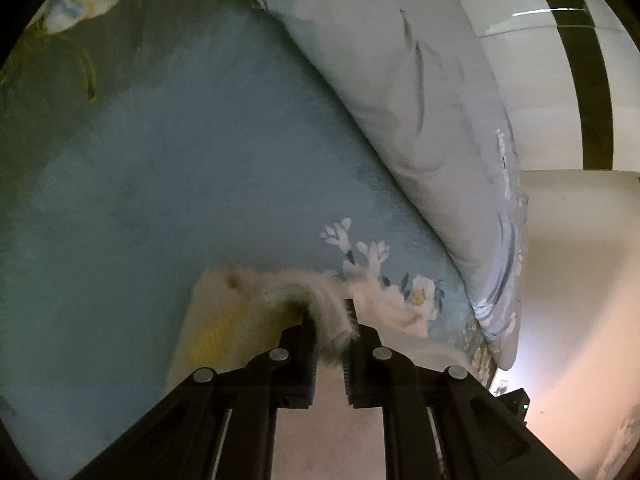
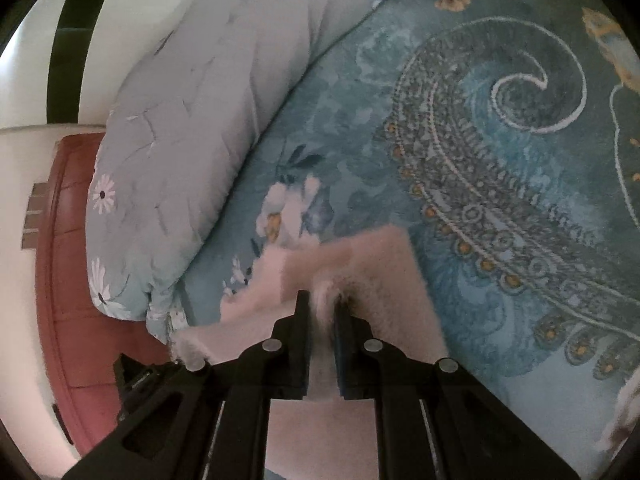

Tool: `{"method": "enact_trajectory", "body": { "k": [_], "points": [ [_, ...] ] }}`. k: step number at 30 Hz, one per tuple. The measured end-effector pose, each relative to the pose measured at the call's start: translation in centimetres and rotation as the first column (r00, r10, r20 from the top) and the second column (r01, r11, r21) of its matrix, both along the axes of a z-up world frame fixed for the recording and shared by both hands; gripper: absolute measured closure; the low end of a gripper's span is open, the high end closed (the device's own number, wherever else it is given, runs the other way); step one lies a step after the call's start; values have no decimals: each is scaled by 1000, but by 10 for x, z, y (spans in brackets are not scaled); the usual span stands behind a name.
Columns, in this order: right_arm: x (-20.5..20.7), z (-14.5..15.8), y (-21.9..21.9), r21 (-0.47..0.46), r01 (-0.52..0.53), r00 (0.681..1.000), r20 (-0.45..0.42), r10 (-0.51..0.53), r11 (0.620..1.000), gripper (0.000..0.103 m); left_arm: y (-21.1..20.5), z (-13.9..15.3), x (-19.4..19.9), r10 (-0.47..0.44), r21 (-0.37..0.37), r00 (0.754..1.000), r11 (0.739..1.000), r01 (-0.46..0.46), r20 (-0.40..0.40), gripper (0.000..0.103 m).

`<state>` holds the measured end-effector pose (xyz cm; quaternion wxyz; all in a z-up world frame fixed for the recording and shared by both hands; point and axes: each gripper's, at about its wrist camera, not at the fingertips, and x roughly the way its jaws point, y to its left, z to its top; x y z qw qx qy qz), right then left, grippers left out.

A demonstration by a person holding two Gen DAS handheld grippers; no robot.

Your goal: Fold clothes

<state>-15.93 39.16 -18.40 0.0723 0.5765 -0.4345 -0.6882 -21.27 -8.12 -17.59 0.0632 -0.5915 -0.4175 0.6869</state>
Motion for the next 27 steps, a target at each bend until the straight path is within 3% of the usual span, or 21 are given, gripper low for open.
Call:
{"method": "enact_trajectory", "body": {
  "k": [3, 6, 8, 11, 16, 18, 21, 24, 27],
  "points": [
    [0, -1, 1, -30, 11, 1000, -12, -12, 999, 83, -1, -1, 0, -2, 23, 1000, 1000, 2, -3, 82],
    [0, 7, 1, -42, 11, 999, -36, -13, 999, 66, -3, 10, 4, -6, 55, 999, 998, 7, -32, 57],
    [-1, 15, 0, -32, 11, 999, -53, -13, 999, 57, -4, 18, 6, -8, 76, 998, 997, 12, -55, 49],
    [-2, 31, 2, 8, 14, 995, -94, -13, 1000, 49, -6, 36, 11, -24, 74, 995, 997, 31, -101, 45],
    [11, 45, 22, 49, 40, 991, -128, -34, 998, 46, -7, 58, 23, -92, -51, 984, 995, 86, -150, 40],
    [21, 41, 29, 81, 25, 993, -120, -15, 996, 34, -6, 55, 32, -156, -144, 978, 980, 135, -139, 39],
    [41, 22, 35, 79, -12, 996, -84, 19, 997, 33, -4, 36, 44, -235, -227, 968, 951, 211, -85, 39],
    [56, -1, 35, 44, -39, 998, -47, 41, 998, 32, -12, 9, 57, -231, -219, 972, 951, 218, -36, 39],
    [59, -17, 29, 9, -58, 998, -36, 59, 998, 27, -24, -12, 66, -186, -141, 982, 973, 182, -14, 39]
  ]
}}
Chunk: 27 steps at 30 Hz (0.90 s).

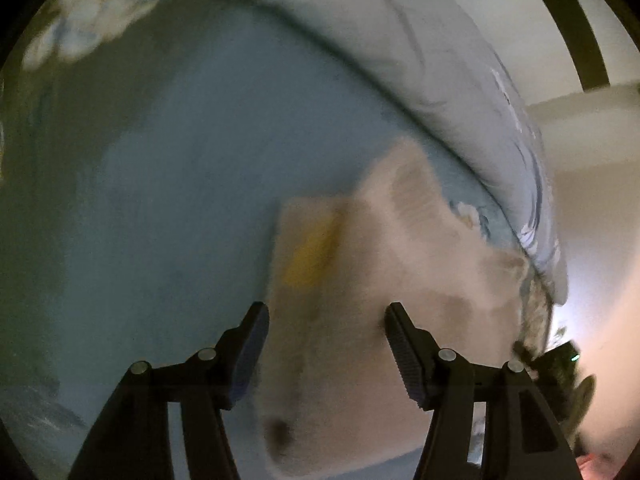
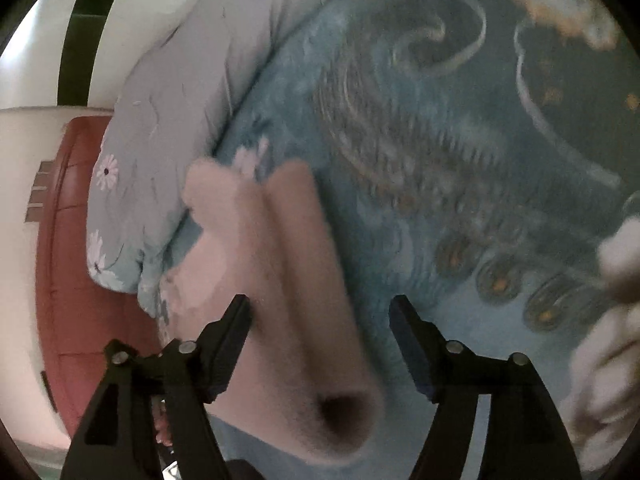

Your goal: Fold clothes

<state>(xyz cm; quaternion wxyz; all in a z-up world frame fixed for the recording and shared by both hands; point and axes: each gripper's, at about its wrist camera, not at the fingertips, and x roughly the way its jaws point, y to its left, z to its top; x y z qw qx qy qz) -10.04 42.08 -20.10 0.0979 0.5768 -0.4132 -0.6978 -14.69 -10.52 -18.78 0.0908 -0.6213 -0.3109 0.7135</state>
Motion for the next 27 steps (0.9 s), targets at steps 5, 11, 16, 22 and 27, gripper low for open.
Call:
{"method": "enact_trajectory", "body": {
  "k": [5, 11, 16, 22, 27],
  "points": [
    [-10, -14, -5, -75, 3, 1000, -17, -4, 997, 26, -7, -19, 3, 37, 123, 999, 992, -38, 12, 38],
    [-26, -21, -16, -111, 0, 999, -32, -3, 994, 26, -9, -29, -1, 56, 175, 998, 983, -57, 11, 37],
    [-28, -16, -24, -66, -6, 1000, -18, 5, 998, 46, -5, -22, 1, 44, 136, 999, 990, -43, -6, 37],
    [-20, -2, -27, -66, 10, 1000, -18, -11, 998, 62, -4, -9, 13, 70, 101, 997, 993, -68, -22, 54],
    [-3, 15, -28, -61, 2, 1000, -16, -3, 998, 64, -3, 8, 40, 92, 111, 995, 990, -88, -38, 62]
  ]
}}
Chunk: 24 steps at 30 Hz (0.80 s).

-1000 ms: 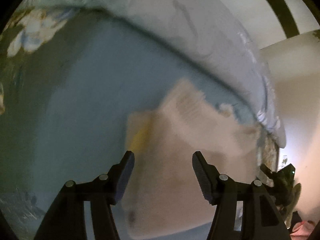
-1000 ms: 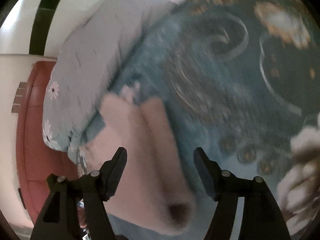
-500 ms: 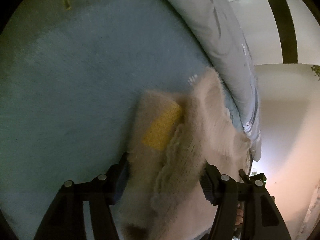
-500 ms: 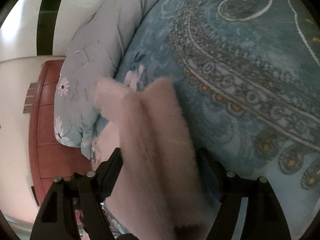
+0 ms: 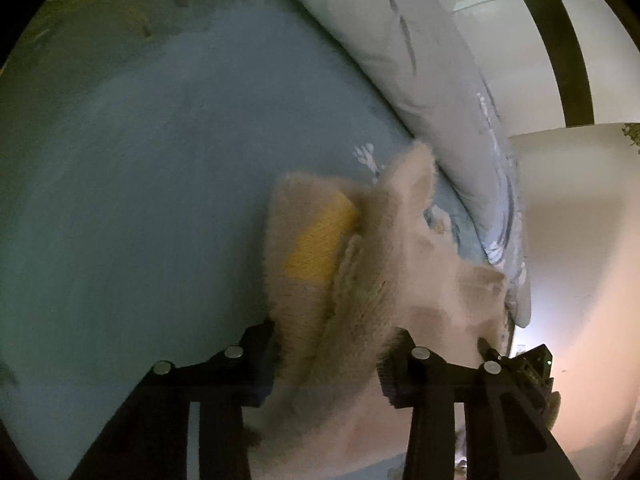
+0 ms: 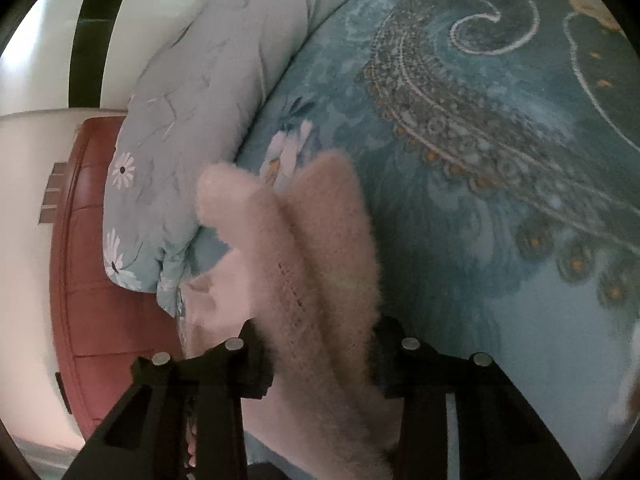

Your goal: Fold clothes

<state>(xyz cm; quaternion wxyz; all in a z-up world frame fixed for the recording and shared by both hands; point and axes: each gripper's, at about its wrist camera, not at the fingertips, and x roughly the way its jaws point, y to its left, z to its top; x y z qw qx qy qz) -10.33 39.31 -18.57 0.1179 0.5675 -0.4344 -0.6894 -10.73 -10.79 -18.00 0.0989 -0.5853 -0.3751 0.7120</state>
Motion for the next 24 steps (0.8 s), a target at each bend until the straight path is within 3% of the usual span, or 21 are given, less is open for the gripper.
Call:
{"method": "enact_trajectory", "body": {
  "k": [8, 12, 19, 24],
  "points": [
    [82, 14, 8, 8, -49, 999, 19, 48, 999, 66, -12, 18, 97, 24, 59, 999, 998, -26, 39, 64],
    [115, 29, 16, 8, -50, 999, 12, 50, 999, 68, 2, 36, 122, 10, 59, 1000, 998, -11, 21, 65],
    [131, 95, 33, 42, -54, 991, -124, 59, 998, 70, 32, 108, 121, -70, 50, 990, 996, 76, -121, 67],
    [139, 167, 59, 65, -38, 962, -268, 54, 997, 71, 59, 177, 116, -135, 53, 954, 987, 155, -268, 67]
  ]
}}
